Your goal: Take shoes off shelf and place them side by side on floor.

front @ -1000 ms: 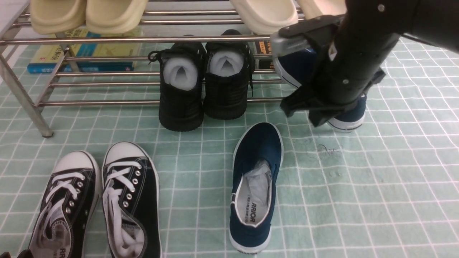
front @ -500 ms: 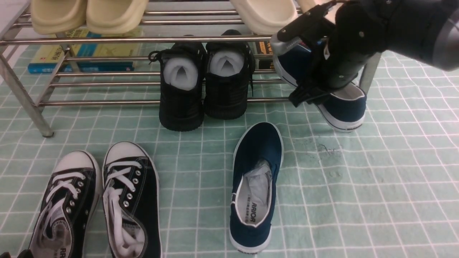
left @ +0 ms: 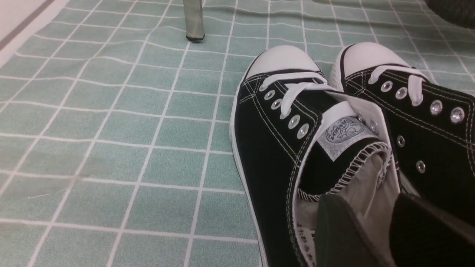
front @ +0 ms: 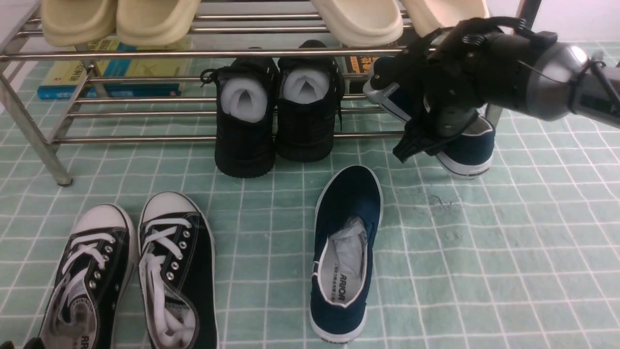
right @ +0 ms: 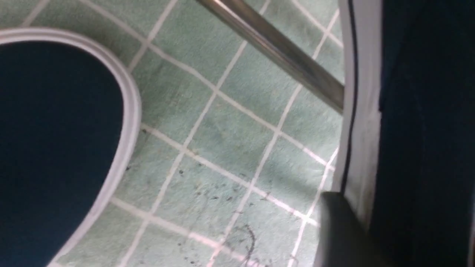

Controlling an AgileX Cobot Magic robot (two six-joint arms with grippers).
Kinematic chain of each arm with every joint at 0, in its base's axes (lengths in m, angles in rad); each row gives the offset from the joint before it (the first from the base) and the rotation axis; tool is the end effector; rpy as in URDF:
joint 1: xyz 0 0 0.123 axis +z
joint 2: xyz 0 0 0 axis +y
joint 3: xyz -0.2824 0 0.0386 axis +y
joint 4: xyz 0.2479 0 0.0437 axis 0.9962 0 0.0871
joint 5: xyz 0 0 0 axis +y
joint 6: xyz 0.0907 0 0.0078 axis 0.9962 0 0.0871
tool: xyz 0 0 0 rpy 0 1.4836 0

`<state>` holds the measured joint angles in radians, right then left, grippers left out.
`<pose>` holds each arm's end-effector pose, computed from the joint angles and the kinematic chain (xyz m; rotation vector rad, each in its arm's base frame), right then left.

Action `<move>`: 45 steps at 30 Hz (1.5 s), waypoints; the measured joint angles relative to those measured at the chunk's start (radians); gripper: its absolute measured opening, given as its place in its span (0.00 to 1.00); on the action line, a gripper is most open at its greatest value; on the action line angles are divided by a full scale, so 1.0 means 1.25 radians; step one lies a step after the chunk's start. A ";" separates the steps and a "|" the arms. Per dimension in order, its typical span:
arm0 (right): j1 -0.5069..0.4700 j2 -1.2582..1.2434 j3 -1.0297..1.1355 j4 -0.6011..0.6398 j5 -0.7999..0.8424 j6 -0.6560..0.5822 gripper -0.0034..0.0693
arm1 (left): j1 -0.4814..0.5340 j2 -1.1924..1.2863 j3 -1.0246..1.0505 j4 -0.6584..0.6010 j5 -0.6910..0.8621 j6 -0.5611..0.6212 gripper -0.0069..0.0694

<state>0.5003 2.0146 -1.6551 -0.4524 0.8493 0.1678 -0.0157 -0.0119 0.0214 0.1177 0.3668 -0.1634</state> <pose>0.4046 0.1871 0.2397 -0.7079 2.4777 -0.3102 0.0527 0.0030 0.1737 -0.0643 1.8562 -0.0089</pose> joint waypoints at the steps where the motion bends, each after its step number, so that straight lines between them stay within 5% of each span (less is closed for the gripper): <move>1: 0.000 0.000 0.000 0.003 0.001 -0.001 0.31 | 0.000 0.000 0.000 0.000 0.000 0.000 0.40; 4: 0.001 -0.006 0.000 0.039 0.013 -0.005 0.09 | 0.000 0.000 0.000 0.000 0.000 0.000 0.40; 19: 0.024 -0.226 0.001 0.376 0.325 -0.059 0.07 | 0.000 0.000 0.000 0.002 0.000 0.000 0.40; 32: 0.024 -0.406 0.291 0.518 0.307 -0.013 0.07 | 0.000 0.000 0.000 0.002 0.000 0.000 0.40; 45: 0.052 -0.377 0.377 0.521 0.063 0.149 0.07 | 0.000 0.000 0.000 0.002 0.000 0.000 0.40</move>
<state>0.5649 1.5434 -1.1834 0.1984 0.9277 0.3541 -0.0157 -0.0119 0.0214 0.1207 0.3668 -0.1634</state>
